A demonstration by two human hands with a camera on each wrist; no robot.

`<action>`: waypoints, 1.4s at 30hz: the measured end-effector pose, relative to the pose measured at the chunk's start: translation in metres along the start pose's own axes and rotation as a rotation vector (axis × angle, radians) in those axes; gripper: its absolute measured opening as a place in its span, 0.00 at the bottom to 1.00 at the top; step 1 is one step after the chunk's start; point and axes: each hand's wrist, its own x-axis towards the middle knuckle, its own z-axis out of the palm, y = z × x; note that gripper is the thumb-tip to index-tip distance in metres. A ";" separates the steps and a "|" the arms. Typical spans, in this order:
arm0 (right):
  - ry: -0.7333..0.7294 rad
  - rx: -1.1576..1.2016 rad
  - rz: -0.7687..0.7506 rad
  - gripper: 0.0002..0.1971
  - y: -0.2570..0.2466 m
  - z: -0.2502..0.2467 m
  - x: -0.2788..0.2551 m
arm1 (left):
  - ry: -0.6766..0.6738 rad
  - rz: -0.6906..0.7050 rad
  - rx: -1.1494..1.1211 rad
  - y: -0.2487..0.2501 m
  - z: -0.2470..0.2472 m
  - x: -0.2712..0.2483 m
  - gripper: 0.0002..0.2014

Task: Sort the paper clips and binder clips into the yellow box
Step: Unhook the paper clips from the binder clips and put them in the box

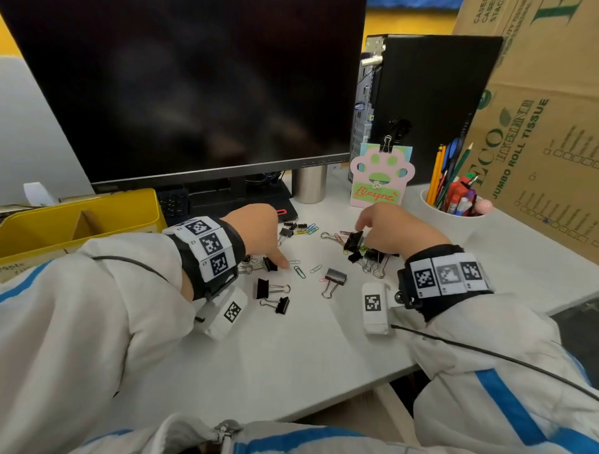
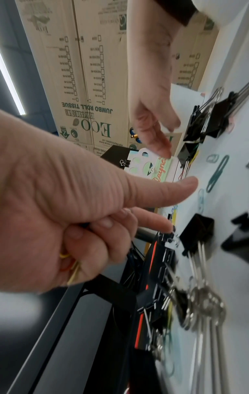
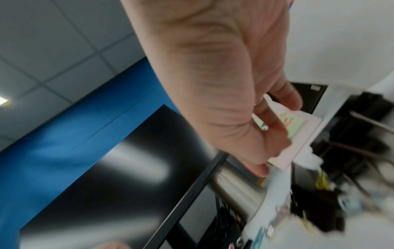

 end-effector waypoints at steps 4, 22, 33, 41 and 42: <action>-0.029 0.080 -0.050 0.20 -0.008 0.016 0.004 | 0.026 0.100 -0.027 0.015 0.008 0.000 0.26; 0.032 0.141 0.024 0.12 -0.006 0.017 0.010 | -0.117 0.090 -0.101 0.025 0.024 -0.002 0.13; -0.188 0.196 -0.321 0.10 -0.045 0.035 -0.005 | -0.238 -0.357 -1.419 0.009 0.016 -0.008 0.10; -0.171 0.083 -0.269 0.11 -0.052 0.038 -0.007 | 0.002 -0.050 -0.534 0.022 0.018 -0.010 0.15; -0.163 0.065 -0.263 0.11 -0.052 0.039 -0.007 | 0.024 -0.016 -0.410 0.025 0.018 -0.012 0.16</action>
